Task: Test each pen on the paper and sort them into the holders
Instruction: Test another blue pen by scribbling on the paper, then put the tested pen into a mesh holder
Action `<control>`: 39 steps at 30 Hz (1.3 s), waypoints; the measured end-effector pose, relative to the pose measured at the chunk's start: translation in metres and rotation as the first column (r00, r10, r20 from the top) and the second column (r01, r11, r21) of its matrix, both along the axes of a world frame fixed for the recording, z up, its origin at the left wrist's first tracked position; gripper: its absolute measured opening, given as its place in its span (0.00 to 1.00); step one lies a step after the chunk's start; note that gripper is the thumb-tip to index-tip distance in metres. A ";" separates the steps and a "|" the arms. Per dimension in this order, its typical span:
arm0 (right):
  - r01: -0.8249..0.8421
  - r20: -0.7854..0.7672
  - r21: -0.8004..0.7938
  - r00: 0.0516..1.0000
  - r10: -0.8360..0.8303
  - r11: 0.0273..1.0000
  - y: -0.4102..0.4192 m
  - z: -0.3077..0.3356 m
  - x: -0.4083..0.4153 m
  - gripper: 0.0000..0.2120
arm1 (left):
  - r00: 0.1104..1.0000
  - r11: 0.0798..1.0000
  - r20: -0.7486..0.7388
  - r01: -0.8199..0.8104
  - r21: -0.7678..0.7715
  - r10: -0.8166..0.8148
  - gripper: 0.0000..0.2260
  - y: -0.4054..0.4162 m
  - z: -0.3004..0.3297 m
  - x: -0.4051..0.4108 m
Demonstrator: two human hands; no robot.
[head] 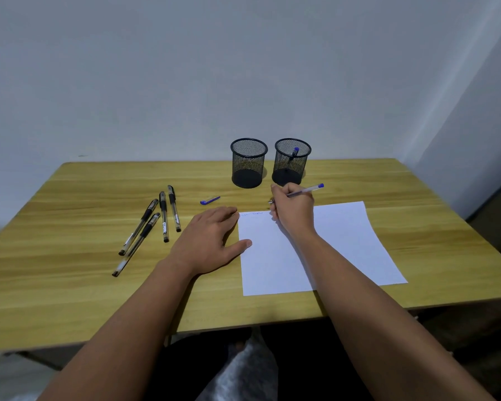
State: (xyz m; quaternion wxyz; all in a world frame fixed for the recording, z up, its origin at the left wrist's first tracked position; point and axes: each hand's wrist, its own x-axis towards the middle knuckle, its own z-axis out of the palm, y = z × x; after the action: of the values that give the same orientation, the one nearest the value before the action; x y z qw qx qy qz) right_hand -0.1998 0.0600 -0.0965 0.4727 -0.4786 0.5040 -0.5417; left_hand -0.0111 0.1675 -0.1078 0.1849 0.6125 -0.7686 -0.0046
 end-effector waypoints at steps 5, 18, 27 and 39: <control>-0.015 -0.045 -0.018 0.999 0.014 1.000 0.003 0.009 0.000 0.22 | 1.000 1.000 -0.008 -0.003 0.000 0.003 0.36 0.001 0.001 0.001; -0.170 -0.005 0.081 0.985 0.171 0.982 0.015 0.059 -0.018 0.21 | 0.998 0.998 0.003 -0.056 -0.028 0.057 0.30 0.006 0.012 -0.003; -0.205 0.128 0.061 0.972 0.196 0.977 0.011 0.061 -0.031 0.12 | 0.876 0.907 0.262 -0.421 0.003 0.406 0.19 -0.027 0.048 0.019; -0.239 0.040 0.039 0.971 0.237 0.970 0.013 0.060 -0.053 0.05 | 0.871 0.899 0.239 -0.438 -0.017 0.429 0.11 -0.031 0.045 0.022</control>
State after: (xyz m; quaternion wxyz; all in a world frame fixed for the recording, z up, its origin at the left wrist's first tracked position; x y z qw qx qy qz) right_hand -0.2529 0.0727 -0.0365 0.5534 -0.5156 0.4464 -0.4783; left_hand 0.0104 0.1360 -0.0624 0.0767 0.7686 -0.6279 0.0956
